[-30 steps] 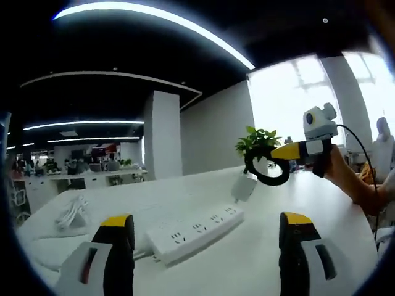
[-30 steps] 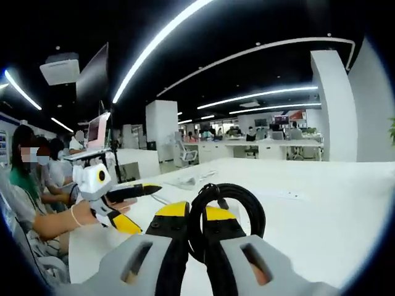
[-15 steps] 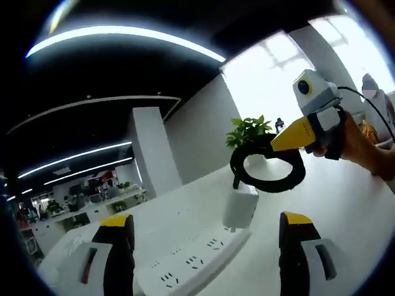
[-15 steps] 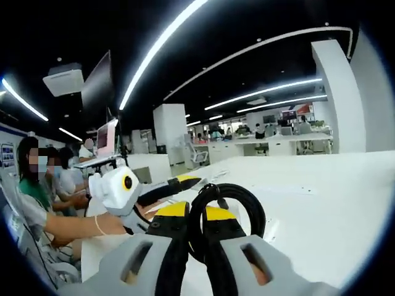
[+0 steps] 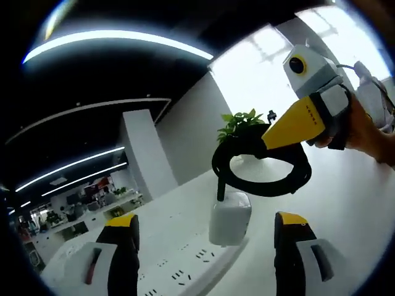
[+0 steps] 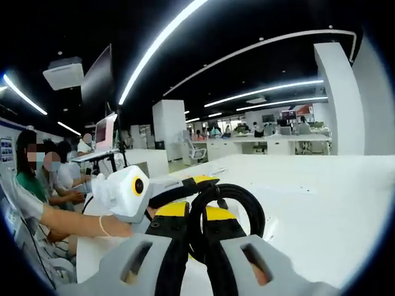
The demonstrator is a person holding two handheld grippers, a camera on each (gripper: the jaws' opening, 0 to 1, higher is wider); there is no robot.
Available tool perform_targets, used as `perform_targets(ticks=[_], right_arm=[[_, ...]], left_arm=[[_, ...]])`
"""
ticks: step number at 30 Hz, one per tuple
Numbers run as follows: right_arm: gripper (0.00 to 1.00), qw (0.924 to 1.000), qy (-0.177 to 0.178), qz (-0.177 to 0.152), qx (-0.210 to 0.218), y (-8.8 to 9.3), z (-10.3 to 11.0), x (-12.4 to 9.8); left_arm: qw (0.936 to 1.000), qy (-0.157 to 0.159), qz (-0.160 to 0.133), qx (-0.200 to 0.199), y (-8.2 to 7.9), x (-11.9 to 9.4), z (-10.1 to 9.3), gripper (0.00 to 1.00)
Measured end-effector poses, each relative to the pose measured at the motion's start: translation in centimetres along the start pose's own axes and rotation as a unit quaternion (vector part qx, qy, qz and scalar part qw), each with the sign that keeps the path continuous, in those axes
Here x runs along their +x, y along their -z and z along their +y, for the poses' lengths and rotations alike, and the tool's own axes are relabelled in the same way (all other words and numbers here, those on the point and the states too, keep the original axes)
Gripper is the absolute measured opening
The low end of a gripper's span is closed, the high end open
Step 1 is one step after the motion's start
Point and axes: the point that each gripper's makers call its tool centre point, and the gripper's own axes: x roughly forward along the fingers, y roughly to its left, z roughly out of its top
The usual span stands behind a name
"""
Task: Straighten the power strip on the desk, plug the charger into it
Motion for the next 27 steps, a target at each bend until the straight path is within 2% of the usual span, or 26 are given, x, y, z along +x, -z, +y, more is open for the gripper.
perform_targets(ticks=[2,6,10,13,19,27], right_arm=[[0.05,1.0000,0.000,0.000,-0.001,0.0,0.0,0.0],[0.05,1.0000,-0.002,-0.001,-0.001,0.0,0.0,-0.1],[0.05,1.0000,-0.003,-0.001,-0.001,0.1,0.0,0.0],[0.05,1.0000,-0.005,0.000,-0.002,0.1,0.1,0.0],[0.05,1.0000,-0.006,0.002,-0.004,0.3,0.3,0.1],[0.05,1.0000,-0.006,0.002,-0.001,0.3,0.3,0.2]], left_arm=[[1.0000,0.000,-0.005,-0.004,-0.2,0.1,-0.1,0.89],[1.0000,-0.004,-0.006,-0.005,-0.1,0.2,-0.2,0.78],[0.9999,0.002,-0.004,-0.011,0.2,0.3,-0.6,0.77],[1.0000,0.005,0.000,-0.002,0.4,0.3,-1.0,0.71],[0.9996,0.019,-0.017,-0.013,-0.1,0.4,-1.5,0.60],[0.9996,0.026,-0.007,-0.012,0.3,0.4,-1.9,0.47]])
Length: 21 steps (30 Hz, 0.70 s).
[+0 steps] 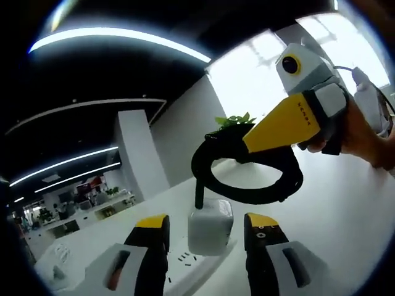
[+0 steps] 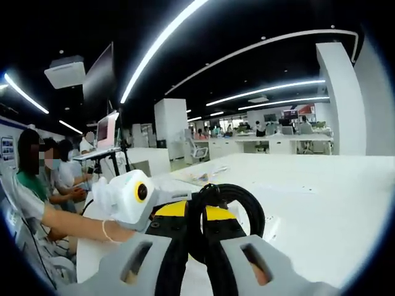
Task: Straighten the power strip on the desk, plug the charger into it
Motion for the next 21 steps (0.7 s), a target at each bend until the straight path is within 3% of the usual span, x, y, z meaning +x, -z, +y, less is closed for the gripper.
perform_targets(ticks=[8,16,21], right_arm=[[0.05,1.0000,-0.002,0.000,0.001,0.04,0.16,0.05],[0.05,1.0000,-0.005,0.002,0.003,0.10,0.34,0.10],[0.05,1.0000,-0.007,0.003,0.002,0.09,0.41,0.19]], left_arm=[[0.9999,0.011,0.007,0.008,0.33,0.29,-0.80,0.40],[1.0000,0.001,0.007,0.005,0.28,0.25,-0.36,0.30],[1.0000,-0.004,0.005,0.001,0.24,0.19,-0.03,0.28]])
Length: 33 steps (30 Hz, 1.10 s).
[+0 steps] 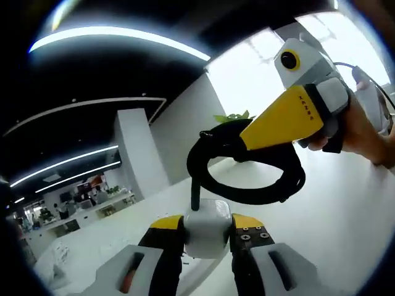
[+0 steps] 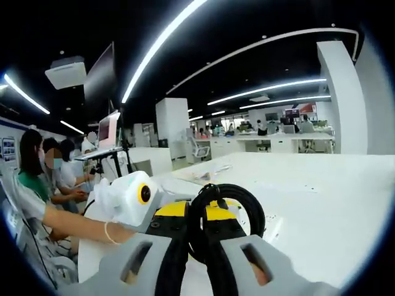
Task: Straighten the power strip on the desk, plug the charger into it
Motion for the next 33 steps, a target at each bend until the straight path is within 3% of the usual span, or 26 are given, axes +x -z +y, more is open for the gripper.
perform_targets(ticks=[8,13,17,19,23,26,33], right_arm=[[0.05,0.9998,-0.006,0.002,0.018,0.1,-0.4,0.5],[0.05,0.9989,-0.011,0.009,0.044,-0.5,-1.1,1.0],[0.05,0.9981,-0.011,0.022,0.057,-0.7,-1.6,1.5],[0.05,0.9972,-0.015,0.027,0.069,-0.9,-1.9,1.8],[0.05,0.9953,-0.016,0.039,0.087,-1.3,-2.5,2.7],[0.05,0.9941,-0.021,0.042,0.098,-1.6,-2.5,3.2],[0.06,0.9936,-0.012,0.058,0.097,-2.1,-3.2,4.6]], left_arm=[[0.9998,0.006,0.016,0.009,0.3,0.3,0.3,0.27],[0.9972,0.066,0.032,-0.013,0.3,0.6,0.3,0.26],[0.9923,0.113,0.050,-0.008,0.5,0.9,0.5,0.26],[0.9874,0.148,0.048,-0.030,0.4,1.0,0.4,0.26],[0.9776,0.200,0.057,-0.030,0.5,1.3,1.0,0.26],[0.9591,0.271,0.055,-0.059,0.4,1.3,1.2,0.26],[0.9359,0.337,0.058,-0.083,0.3,1.6,2.0,0.26]])
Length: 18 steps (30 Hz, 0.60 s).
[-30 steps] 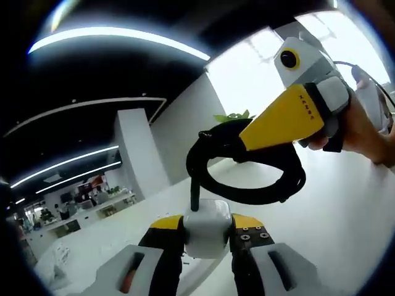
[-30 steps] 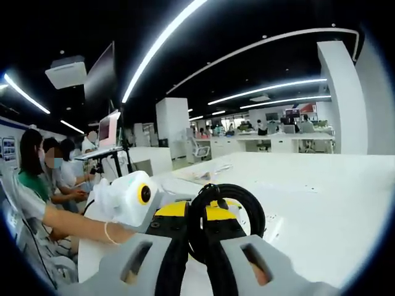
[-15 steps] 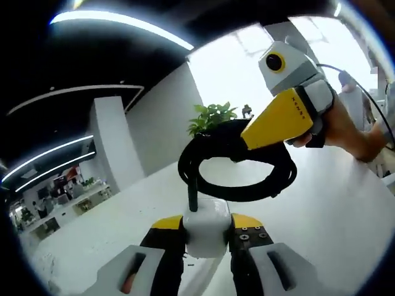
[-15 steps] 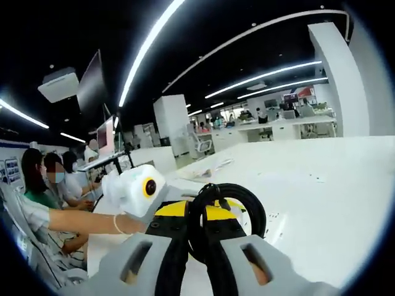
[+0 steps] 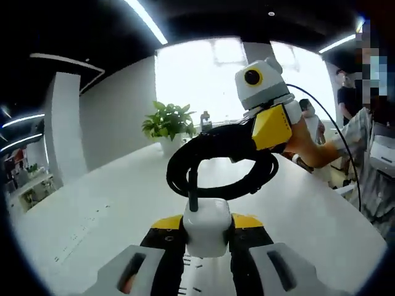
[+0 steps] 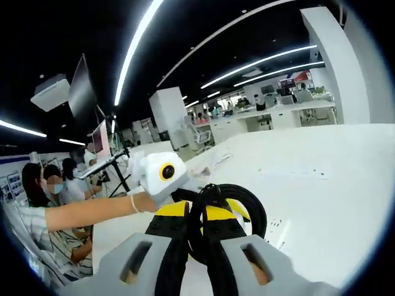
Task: Straighten the power strip on the desk, plug the charger into it
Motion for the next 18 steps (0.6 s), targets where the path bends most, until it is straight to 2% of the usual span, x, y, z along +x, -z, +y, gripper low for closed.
perform_targets(ticks=[4,9,18], right_arm=[[0.05,0.9999,0.010,0.006,0.003,-0.2,-0.7,0.7],[0.05,0.9997,0.020,0.014,-0.001,0.4,-1.4,1.2],[0.05,0.9993,0.031,0.018,-0.012,0.6,-1.9,1.5]], left_arm=[[0.9999,0.010,-0.001,-0.004,0.1,0.2,0.6,0.26],[0.9999,0.010,0.011,0.008,1.0,0.3,1.2,0.26],[0.9999,0.009,0.004,0.014,1.4,0.6,1.4,0.26]])
